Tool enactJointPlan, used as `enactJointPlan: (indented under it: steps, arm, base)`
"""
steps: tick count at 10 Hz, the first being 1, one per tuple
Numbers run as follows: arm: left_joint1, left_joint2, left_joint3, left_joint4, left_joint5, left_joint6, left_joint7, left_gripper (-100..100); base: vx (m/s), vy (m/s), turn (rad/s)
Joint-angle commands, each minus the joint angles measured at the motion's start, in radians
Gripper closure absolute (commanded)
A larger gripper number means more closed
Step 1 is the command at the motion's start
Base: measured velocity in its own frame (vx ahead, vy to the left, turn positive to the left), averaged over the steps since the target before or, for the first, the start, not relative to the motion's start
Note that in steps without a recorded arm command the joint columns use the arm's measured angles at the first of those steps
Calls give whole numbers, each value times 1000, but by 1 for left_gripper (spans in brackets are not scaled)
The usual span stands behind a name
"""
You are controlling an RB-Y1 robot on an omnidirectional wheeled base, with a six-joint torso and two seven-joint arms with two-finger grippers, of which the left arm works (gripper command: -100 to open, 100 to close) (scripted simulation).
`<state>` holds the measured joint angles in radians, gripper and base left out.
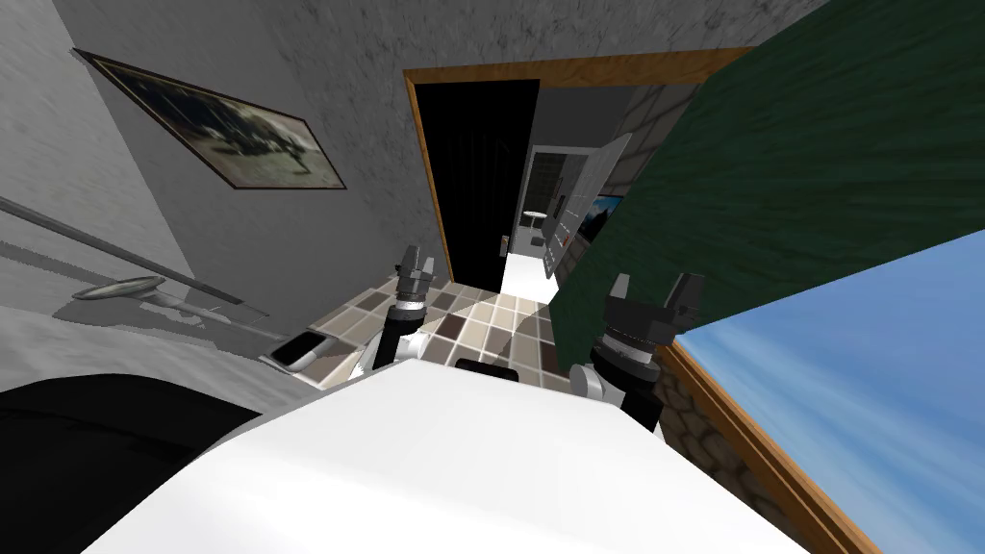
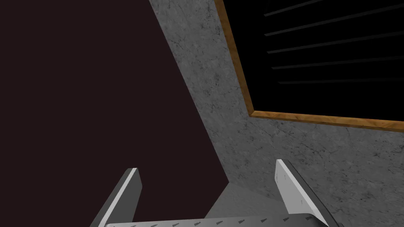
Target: Pull the door open
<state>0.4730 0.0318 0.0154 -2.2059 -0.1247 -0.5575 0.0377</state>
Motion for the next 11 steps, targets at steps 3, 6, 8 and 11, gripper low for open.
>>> enactJointPlan:
  steps: [3, 6, 8, 11]
  arm:
    - [-23, 18, 6, 54, 6, 19, 6, -100]
    - [-46, 31, 13, 109, 13, 39, 11, -100]
    - [-65, 39, 18, 154, 18, 54, 16, -100]
    - [-92, 49, 25, 217, 25, 77, 23, -100]
  base:
    - [163, -16, -47]
    - [194, -40, -60]
    - [199, -39, -53]
    - [178, -22, -71]
